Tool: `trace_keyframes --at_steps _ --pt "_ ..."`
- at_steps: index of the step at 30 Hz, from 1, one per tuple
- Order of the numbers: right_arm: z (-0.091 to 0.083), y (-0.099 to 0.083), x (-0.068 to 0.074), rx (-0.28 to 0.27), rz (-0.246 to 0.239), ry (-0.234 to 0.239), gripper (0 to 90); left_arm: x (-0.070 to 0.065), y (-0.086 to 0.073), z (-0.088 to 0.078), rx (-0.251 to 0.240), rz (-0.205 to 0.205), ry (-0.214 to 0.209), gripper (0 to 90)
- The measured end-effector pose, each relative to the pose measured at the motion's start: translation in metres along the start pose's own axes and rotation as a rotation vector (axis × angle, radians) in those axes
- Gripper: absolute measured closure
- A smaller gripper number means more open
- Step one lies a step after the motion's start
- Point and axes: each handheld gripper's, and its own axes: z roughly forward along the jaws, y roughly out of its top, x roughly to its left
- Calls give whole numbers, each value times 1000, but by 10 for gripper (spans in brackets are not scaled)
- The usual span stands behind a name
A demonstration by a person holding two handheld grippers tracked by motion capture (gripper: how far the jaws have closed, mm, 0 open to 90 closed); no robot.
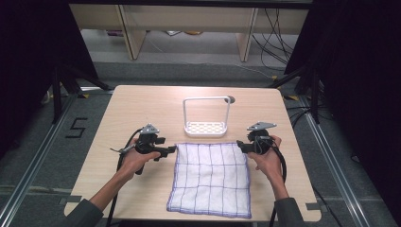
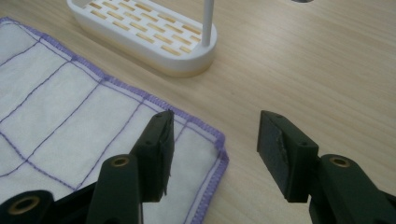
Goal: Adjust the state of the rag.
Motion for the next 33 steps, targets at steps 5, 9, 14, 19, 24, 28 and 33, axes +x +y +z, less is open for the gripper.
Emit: trace_keyframes --at_steps 5,9,14,19,24,28,33 --pt "7 3 -1 14 14 8 470 3 0 9 12 -66 -28 307" --pt "14 8 -8 0 25 11 471 6 6 15 14 -71 -16 307" --pt "20 9 -9 10 18 5 478 6 11 22 20 -69 -13 305" --pt "26 8 -10 37 11 -1 486 7 13 29 36 -63 -11 301" --pt "34 6 -9 58 7 6 492 7 13 32 35 -72 -6 300" --pt "43 2 -7 99 -11 -2 492 6 12 34 57 -29 11 303" --pt "46 -1 -6 115 -10 -3 492 1 10 42 86 -7 5 318"
